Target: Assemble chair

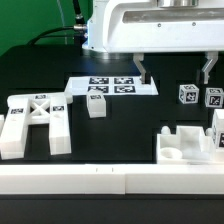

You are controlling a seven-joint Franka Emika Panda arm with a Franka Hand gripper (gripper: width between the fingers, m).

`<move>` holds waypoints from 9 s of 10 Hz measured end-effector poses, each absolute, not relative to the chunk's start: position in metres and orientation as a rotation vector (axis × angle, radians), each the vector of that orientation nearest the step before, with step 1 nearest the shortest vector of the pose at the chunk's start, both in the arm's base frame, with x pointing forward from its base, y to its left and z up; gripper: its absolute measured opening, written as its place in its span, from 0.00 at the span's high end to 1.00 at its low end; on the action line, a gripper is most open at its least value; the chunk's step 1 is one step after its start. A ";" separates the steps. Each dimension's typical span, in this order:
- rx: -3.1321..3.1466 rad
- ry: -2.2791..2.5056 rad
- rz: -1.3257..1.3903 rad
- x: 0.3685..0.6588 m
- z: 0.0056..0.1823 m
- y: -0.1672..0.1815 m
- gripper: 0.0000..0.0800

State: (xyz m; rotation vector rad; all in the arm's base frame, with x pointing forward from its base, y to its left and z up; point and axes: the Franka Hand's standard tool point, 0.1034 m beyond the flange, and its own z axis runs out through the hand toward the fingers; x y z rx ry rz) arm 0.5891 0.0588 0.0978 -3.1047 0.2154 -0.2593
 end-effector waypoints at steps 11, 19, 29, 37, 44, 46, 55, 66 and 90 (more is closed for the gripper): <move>-3.165 -0.197 -0.318 0.523 0.080 -0.003 0.19; -3.174 -0.332 -0.158 0.494 0.064 -0.060 0.19; -3.032 -0.264 0.677 0.492 0.055 -0.049 0.19; -3.003 -0.059 0.937 0.475 0.061 -0.059 0.19; -2.845 -0.111 1.329 0.472 0.041 -0.073 0.19; -2.801 -0.256 1.301 0.475 0.042 -0.067 0.19; -2.746 -0.166 1.486 0.488 0.052 -0.062 0.19; -2.786 -0.193 1.452 0.488 0.012 -0.056 0.19; -3.089 -0.160 0.701 0.580 0.129 -0.045 0.64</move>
Offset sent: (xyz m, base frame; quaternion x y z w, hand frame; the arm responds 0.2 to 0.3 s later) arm -0.0634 -0.0221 -0.0144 -0.0570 0.0027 -0.0995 0.9934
